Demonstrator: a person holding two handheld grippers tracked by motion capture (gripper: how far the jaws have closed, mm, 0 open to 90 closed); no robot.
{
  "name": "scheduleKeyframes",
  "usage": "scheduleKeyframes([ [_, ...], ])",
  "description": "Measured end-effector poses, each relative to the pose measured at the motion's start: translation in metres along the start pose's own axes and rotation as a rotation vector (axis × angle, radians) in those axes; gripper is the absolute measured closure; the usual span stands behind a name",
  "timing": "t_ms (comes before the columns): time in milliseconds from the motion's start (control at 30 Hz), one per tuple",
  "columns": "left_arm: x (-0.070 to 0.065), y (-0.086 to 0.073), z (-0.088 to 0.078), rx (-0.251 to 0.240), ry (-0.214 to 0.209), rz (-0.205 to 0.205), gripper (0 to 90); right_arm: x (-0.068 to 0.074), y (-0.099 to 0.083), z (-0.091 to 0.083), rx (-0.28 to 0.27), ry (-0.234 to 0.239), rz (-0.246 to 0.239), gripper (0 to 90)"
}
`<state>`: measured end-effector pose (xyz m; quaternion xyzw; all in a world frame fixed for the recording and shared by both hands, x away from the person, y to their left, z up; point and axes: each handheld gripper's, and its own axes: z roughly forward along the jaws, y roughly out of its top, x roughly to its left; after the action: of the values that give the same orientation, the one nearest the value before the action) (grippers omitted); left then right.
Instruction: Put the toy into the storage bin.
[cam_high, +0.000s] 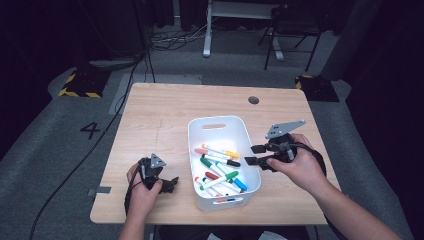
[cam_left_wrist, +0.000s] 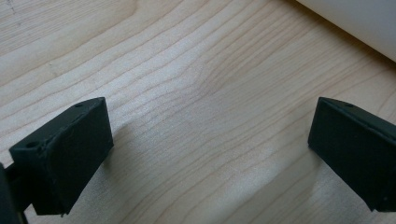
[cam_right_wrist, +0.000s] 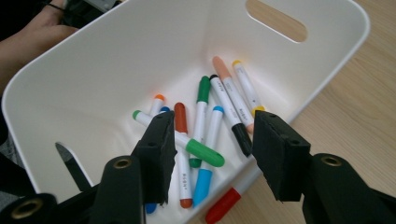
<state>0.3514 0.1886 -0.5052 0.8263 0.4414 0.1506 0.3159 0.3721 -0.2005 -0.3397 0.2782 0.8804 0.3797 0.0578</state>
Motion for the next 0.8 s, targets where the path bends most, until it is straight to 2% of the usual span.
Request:
scheduleKeyframes([
  [200,0.000,0.000,0.000,0.000,0.000,0.000,0.1,-0.018,-0.009,-0.005,-0.005,-0.043,0.040,51.1],
  [367,0.000,0.000,0.000,0.000,0.000,0.000,0.1,-0.031,-0.017,-0.001,0.004,-0.070,0.066,51.1],
  [800,0.000,0.000,0.000,0.000,0.000,0.000,0.1,-0.047,-0.039,0.036,0.080,-0.070,0.099,49.8],
])
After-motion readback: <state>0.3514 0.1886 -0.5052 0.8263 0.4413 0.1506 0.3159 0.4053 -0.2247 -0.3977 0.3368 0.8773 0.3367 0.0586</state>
